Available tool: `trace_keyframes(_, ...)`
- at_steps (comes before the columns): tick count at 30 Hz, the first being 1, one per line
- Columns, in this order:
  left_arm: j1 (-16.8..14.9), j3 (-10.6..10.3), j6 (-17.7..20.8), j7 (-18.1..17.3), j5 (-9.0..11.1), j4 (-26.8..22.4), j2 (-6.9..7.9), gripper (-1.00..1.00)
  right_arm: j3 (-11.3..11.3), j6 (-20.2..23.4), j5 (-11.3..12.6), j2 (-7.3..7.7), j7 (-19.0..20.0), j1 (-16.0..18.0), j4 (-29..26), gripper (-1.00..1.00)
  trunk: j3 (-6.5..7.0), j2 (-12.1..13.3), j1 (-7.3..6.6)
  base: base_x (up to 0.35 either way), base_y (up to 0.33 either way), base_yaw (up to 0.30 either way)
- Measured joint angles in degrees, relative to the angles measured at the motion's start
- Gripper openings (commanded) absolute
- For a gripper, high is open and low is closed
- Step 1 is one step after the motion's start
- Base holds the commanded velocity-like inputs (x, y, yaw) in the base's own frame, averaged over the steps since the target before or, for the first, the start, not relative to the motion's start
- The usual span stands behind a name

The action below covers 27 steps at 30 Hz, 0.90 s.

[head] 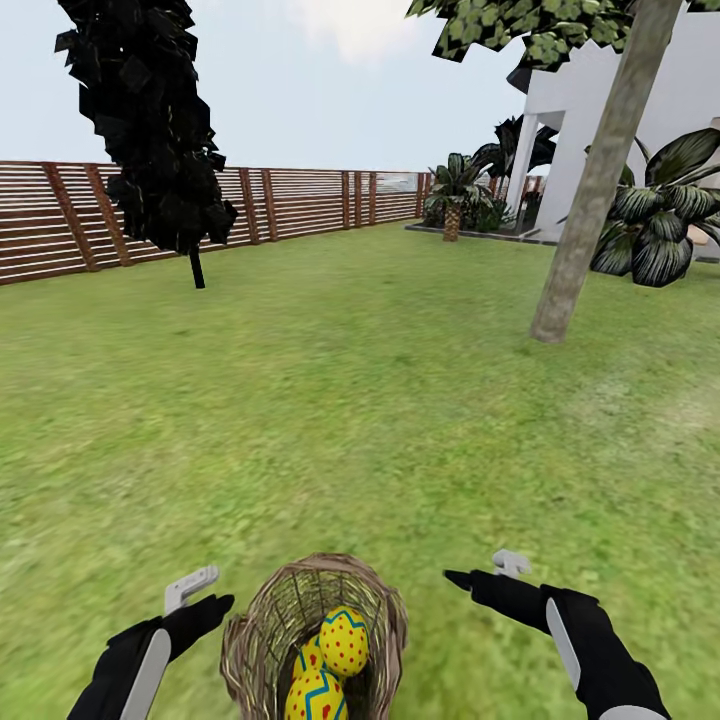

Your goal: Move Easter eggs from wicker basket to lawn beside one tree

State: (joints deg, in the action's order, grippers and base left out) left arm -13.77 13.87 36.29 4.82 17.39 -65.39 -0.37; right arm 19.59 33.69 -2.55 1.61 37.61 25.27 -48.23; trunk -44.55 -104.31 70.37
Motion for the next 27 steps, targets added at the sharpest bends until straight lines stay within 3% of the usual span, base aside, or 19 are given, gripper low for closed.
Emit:
trace_keyframes(7,0.0,0.0,0.0,0.0,0.1,0.2,-0.03,1.0,0.0,-0.1,-0.1,0.0,3.7,0.0,-0.1,1.0,-0.71,-1.6,0.87,0.0,0.0,0.0)
trace_keyframes(27,0.0,-0.3,-1.7,0.0,0.1,2.2,-0.55,1.0,-0.1,-0.1,-0.1,-0.17,3.9,0.0,0.0,1.0,-3.77,-8.4,4.61,0.0,0.0,0.0)
